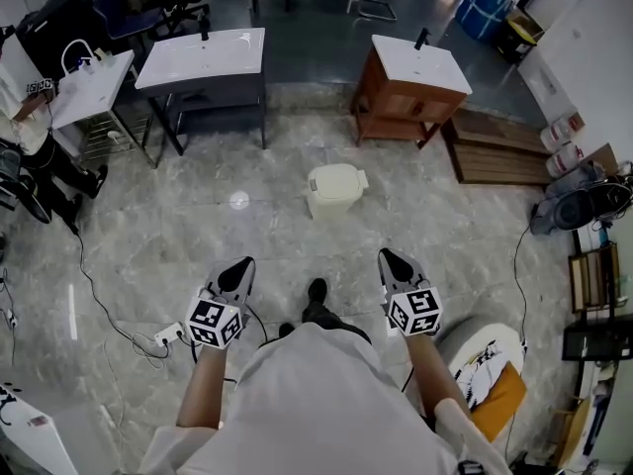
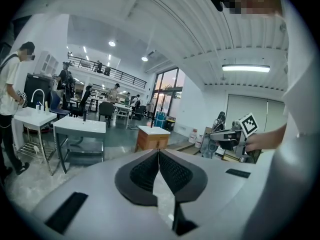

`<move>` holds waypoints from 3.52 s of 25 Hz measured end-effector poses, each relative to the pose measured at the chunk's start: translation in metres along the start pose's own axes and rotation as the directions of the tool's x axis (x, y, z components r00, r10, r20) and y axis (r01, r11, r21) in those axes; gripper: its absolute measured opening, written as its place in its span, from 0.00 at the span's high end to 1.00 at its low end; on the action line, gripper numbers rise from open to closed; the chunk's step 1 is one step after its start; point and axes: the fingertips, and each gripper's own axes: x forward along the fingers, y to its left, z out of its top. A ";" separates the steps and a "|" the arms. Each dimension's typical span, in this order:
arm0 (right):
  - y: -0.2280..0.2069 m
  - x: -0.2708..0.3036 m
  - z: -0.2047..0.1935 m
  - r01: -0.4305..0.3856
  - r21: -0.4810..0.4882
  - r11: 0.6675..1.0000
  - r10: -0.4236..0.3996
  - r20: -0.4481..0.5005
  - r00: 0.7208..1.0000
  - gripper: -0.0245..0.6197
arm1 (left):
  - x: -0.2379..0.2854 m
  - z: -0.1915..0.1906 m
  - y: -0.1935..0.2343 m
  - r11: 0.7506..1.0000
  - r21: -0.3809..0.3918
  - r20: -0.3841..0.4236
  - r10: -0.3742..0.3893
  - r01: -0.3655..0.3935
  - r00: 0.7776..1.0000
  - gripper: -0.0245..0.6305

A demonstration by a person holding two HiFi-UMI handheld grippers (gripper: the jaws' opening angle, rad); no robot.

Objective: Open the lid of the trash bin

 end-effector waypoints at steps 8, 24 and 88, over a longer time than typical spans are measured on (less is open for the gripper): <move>-0.024 0.046 0.008 -0.049 -0.014 0.999 0.049 -0.021 0.999 0.91 | 0.043 0.012 0.014 1.000 -0.002 -0.014 0.014 -0.014 1.000 0.93; -0.105 0.133 0.026 -0.120 -0.004 0.993 0.119 -0.053 0.991 0.91 | 0.150 0.041 0.026 0.999 0.016 -0.066 0.041 -0.040 0.997 0.93; -0.140 0.341 0.016 0.184 0.114 0.976 -0.131 -0.366 0.921 0.91 | 0.426 -0.001 0.190 0.856 -0.013 -0.434 -0.471 0.517 0.768 0.93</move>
